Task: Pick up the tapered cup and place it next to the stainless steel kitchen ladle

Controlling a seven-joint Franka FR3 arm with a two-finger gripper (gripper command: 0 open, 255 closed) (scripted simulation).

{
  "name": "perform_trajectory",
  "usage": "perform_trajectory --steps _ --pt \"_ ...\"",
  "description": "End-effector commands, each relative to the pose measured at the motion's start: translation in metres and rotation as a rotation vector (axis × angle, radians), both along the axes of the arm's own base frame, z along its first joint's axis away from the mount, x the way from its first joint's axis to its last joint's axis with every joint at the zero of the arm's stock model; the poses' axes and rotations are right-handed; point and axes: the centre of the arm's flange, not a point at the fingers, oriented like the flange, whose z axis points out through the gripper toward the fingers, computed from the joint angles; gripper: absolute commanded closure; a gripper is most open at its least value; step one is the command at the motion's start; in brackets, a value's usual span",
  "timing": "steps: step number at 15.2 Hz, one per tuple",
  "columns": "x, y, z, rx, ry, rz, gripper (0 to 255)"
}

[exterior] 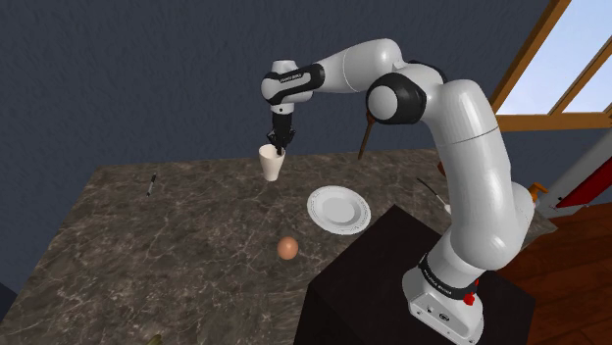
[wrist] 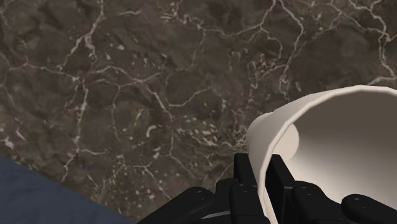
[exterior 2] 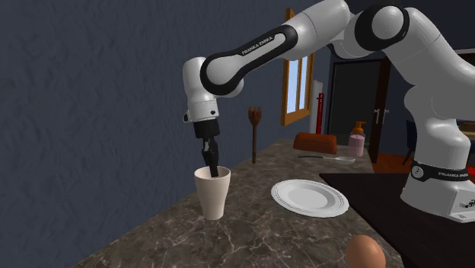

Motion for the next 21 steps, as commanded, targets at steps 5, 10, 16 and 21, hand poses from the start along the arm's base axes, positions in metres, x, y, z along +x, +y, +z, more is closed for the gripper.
perform_trajectory --steps 5,10,16,21 --pt "0.0 0.0 0.0 0.0 0.001 0.0 255" --pt "0.0 0.0 0.021 0.0 0.001 0.0 255" --pt "0.0 0.0 0.052 0.0 0.001 0.0 255" --pt "0.0 0.0 0.079 0.0 0.001 0.0 255"
